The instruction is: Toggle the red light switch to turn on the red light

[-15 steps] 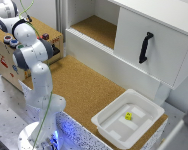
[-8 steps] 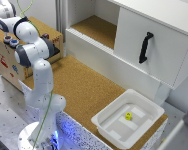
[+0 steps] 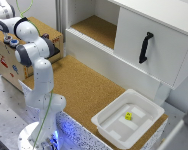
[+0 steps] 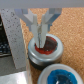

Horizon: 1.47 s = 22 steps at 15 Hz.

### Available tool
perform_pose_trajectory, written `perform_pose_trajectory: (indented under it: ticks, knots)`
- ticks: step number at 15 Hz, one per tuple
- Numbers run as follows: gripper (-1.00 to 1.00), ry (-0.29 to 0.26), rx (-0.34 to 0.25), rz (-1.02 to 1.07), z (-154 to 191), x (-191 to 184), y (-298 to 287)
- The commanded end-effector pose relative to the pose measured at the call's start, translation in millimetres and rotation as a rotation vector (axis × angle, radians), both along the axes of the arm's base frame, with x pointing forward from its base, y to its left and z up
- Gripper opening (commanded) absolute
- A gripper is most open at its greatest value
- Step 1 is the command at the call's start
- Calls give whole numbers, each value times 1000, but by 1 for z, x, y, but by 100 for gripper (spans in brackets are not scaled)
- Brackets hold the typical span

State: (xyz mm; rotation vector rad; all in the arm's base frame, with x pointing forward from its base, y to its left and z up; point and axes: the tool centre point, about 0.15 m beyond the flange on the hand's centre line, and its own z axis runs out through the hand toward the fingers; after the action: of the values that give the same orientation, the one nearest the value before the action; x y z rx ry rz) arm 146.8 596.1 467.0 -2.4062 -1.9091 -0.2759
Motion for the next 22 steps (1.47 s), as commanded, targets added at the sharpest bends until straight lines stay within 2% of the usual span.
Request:
perform_pose_trajectory:
  ticks: [1,6,12,15,17,18,20,22]
  knots:
    - [-100,-21,-92,-42,18,12,22]
    - [-100,-35,-87,-52,6,20,29]
    - [-100,-11,-134,-83,-33,31,28]
    - [-100,-25,-98,-88,-10,28,32]
    - [-100,-86,-71,-114,29,32,29]
    - [100,-109,-50,-139,48,37,26]
    - [100,-144,-20,-187,71,47,19]
    - [100,-156,-9,-222,80,55,12]
